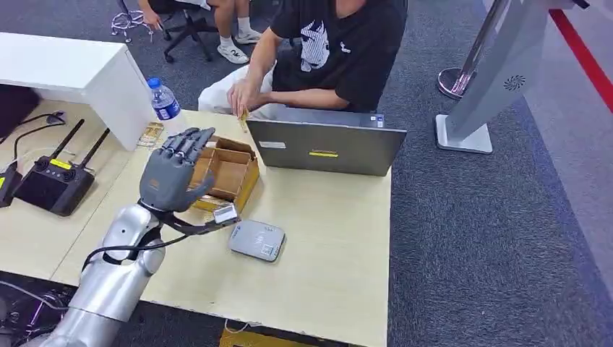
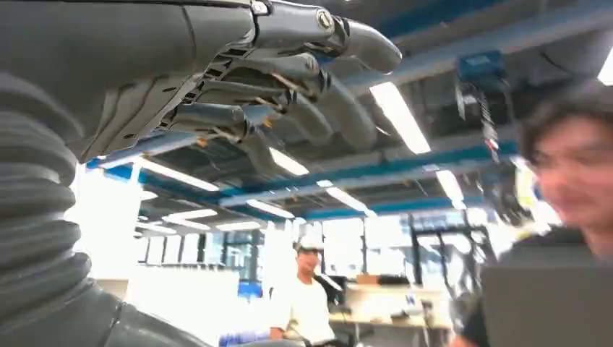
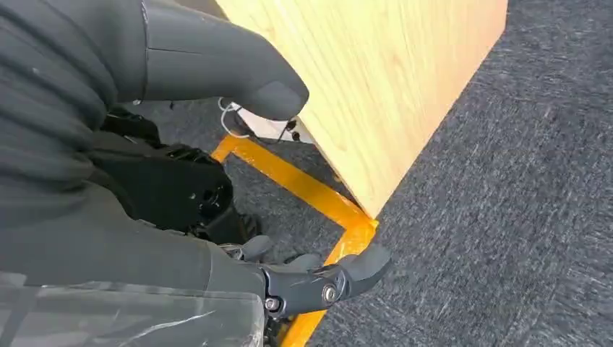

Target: Pass the card to the sensor for recognition and then transmit it.

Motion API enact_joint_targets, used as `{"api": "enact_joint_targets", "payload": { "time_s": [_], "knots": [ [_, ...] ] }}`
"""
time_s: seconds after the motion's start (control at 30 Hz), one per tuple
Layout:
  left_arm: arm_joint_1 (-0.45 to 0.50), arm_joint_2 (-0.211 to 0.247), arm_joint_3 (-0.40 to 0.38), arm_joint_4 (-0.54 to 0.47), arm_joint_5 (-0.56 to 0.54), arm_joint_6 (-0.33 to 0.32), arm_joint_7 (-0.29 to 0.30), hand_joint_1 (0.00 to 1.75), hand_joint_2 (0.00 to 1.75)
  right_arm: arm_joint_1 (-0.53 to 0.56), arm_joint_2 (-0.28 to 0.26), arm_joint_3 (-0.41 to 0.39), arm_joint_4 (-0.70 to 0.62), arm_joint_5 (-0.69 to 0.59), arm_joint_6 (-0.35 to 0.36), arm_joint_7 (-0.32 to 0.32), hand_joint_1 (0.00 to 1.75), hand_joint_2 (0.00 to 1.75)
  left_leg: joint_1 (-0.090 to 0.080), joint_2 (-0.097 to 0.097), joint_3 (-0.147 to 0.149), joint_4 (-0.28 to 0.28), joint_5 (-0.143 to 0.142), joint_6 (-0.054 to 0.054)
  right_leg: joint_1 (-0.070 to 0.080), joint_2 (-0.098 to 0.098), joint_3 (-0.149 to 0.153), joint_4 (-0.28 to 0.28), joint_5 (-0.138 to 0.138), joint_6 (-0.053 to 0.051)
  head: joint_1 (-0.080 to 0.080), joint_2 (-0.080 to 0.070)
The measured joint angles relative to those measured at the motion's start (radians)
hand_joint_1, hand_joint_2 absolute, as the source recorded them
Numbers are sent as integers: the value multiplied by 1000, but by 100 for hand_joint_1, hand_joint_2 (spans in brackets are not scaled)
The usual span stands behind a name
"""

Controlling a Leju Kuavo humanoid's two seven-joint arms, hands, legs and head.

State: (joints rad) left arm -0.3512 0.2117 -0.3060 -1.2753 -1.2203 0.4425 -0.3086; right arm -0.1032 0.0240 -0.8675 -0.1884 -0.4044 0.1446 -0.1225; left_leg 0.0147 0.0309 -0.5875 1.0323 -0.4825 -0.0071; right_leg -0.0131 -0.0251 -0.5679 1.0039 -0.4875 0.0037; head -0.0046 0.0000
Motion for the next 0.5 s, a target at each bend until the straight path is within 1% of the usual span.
{"api": "enact_joint_targets", "payload": {
  "time_s": [0.07, 0.13, 0.2, 0.3, 0.37, 0.5],
  "knots": [
    [34, 1, -23, 0, -16, -22, -7, 0, 175, 1, 0, -8, 0, -11, 1, -2, 0, 175, 0, 0, 0, 0, 0, 0, 0, 0, 0, 0, 0, 0, 0, 0],
    [59, 1, -43, 2, -28, -28, -3, 0, 175, 1, 0, -15, 0, -11, 3, -3, 0, 175, 0, 0, 0, 0, 0, 0, 0, 0, 0, 0, 0, 0, 0, 0],
    [76, 3, -60, 10, -36, -50, 15, 0, 175, 2, 0, -18, 0, -11, 4, -3, 0, 175, 0, 0, 0, 0, 0, 0, 0, 0, 0, 0, 0, 0, 0, 0],
    [89, 13, -85, 39, -40, -113, 42, 0, 175, 2, 0, -22, 0, -10, 7, -3, 0, 175, 0, 0, 0, 0, 0, 0, 0, 0, 0, 0, 0, 0, 0, 0],
    [88, 22, -95, 66, -40, -138, 59, 0, 175, 2, 0, -22, 0, -9, 12, -1, 0, 175, 0, 0, 0, 0, 0, 0, 0, 0, 0, 0, 0, 0, 0, 0],
    [81, 33, -96, 114, -30, -133, 79, 0, 175, 4, 0, -22, 0, -6, 11, 1, 0, 175, 0, 0, 0, 0, 0, 0, 0, 0, 0, 0, 0, 0, 0, 0]
  ]
}}
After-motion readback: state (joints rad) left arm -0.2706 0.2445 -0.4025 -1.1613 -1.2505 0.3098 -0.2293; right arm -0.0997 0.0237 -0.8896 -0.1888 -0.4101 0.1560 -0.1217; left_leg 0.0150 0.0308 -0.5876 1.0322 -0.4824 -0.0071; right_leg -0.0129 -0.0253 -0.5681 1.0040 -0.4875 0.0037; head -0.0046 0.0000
